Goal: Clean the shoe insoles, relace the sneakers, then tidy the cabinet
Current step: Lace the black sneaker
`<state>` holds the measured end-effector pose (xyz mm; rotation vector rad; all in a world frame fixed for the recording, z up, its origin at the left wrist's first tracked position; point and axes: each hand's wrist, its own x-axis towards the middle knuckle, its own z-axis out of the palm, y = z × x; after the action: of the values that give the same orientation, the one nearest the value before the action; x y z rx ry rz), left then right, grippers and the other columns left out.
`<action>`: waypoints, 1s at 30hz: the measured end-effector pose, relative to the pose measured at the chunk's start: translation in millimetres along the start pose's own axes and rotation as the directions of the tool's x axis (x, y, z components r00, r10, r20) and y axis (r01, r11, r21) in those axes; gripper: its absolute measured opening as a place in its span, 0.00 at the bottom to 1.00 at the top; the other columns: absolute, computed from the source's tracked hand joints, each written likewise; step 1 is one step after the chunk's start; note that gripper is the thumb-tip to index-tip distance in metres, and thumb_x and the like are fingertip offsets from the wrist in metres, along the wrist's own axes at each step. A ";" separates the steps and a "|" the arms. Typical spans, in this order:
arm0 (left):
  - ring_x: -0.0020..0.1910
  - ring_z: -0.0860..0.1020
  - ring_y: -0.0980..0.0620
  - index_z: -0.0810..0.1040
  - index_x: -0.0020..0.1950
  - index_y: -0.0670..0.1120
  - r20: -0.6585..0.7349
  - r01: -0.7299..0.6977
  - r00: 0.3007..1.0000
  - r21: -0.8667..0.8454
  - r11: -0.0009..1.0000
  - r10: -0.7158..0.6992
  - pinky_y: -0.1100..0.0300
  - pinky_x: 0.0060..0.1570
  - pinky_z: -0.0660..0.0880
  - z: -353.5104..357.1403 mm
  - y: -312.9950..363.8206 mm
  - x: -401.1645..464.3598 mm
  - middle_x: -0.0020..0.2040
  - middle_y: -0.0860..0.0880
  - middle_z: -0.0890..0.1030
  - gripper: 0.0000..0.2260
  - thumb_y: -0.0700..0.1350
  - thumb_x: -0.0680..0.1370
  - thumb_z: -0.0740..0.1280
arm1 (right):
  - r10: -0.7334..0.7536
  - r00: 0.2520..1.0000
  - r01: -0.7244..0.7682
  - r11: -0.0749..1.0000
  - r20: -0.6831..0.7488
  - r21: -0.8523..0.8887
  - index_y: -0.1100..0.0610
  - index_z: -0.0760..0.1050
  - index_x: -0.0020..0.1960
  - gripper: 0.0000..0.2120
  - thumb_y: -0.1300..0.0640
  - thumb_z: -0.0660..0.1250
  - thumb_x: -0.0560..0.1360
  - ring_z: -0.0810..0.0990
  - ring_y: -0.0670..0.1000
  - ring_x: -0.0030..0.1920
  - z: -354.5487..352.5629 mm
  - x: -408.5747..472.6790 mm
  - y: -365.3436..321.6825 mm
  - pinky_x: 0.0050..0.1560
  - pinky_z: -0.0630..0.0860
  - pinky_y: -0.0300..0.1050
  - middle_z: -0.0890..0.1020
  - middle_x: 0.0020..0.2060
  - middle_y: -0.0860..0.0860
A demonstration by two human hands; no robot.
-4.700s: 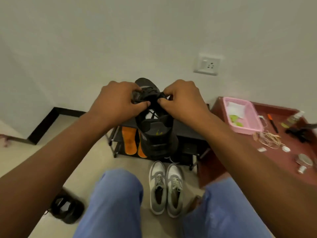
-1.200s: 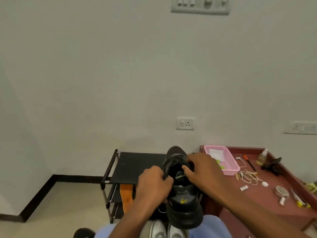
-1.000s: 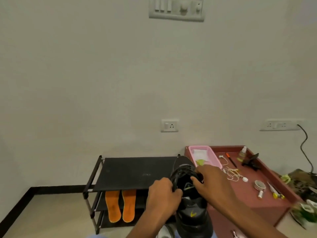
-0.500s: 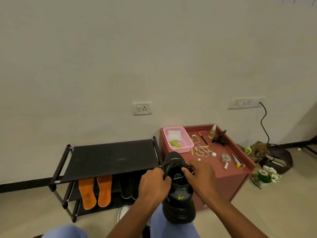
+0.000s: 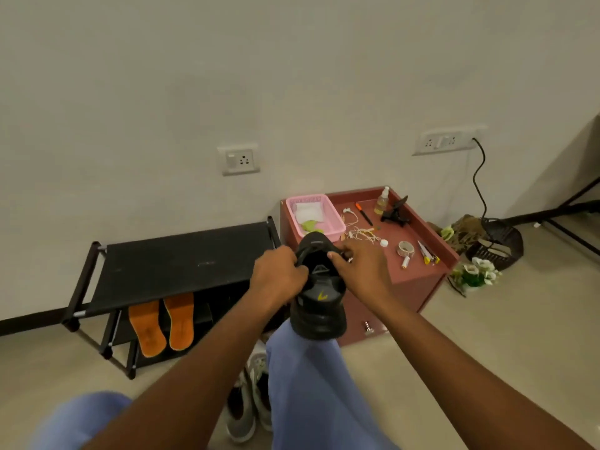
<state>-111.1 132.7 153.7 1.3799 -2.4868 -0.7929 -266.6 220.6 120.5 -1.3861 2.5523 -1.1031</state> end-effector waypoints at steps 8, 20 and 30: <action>0.29 0.84 0.46 0.83 0.39 0.45 0.086 0.020 0.996 -0.039 0.999 -0.016 0.51 0.40 0.85 19.6 -1.9 23.9 0.32 0.46 0.84 0.09 0.48 0.75 0.69 | 0.035 0.996 -0.034 0.999 0.077 -0.015 0.54 0.85 0.45 0.06 0.51 0.74 0.75 0.81 0.50 0.41 5.2 13.8 19.4 0.38 0.71 0.41 0.84 0.39 0.49; 0.32 0.84 0.49 0.83 0.39 0.48 0.082 0.053 0.995 0.047 0.997 -0.057 0.51 0.40 0.85 34.1 -8.8 39.5 0.34 0.48 0.84 0.14 0.56 0.77 0.68 | 0.090 0.993 -0.096 0.991 0.074 0.091 0.50 0.85 0.46 0.06 0.49 0.71 0.76 0.82 0.44 0.41 19.7 11.6 40.7 0.45 0.81 0.48 0.85 0.38 0.44; 0.42 0.81 0.46 0.80 0.48 0.48 0.159 0.000 0.987 -0.090 0.996 0.015 0.53 0.43 0.77 52.1 -7.0 53.0 0.41 0.47 0.82 0.14 0.56 0.83 0.62 | 0.161 0.980 -0.187 0.949 0.120 0.253 0.49 0.84 0.49 0.08 0.59 0.71 0.74 0.82 0.45 0.43 17.8 16.5 32.7 0.47 0.80 0.45 0.84 0.41 0.44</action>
<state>-156.3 104.5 101.4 1.3240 -2.5359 -1.0383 -293.9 209.6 92.3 -1.0999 2.3042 -1.2532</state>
